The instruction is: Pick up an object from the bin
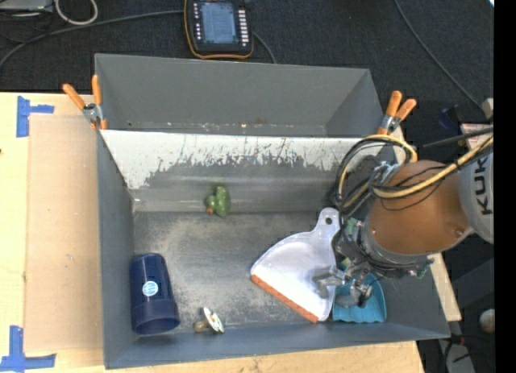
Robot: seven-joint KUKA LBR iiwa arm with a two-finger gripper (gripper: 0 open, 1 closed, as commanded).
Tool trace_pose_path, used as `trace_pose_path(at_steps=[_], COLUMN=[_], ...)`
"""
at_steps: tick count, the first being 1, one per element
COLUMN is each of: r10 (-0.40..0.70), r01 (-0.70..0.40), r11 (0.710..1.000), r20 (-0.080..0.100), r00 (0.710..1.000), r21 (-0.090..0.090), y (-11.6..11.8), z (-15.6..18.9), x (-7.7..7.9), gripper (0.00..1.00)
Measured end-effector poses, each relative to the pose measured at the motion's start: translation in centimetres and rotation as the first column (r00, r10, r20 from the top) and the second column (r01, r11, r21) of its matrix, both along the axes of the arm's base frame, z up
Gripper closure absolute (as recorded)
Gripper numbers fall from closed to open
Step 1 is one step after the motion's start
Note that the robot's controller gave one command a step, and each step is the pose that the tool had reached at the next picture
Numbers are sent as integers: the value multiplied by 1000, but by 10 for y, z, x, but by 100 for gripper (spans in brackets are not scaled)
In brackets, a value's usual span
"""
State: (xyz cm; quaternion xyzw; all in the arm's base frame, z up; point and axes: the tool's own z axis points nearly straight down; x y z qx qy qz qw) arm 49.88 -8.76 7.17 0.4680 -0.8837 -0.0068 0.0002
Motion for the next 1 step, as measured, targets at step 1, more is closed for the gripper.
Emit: trace_pose_path(at_steps=[1], r10=[0], r01=[0], r11=[1000], r20=[0], r00=[1000], r21=[0], y=[0], z=[0], x=[0], gripper=[100])
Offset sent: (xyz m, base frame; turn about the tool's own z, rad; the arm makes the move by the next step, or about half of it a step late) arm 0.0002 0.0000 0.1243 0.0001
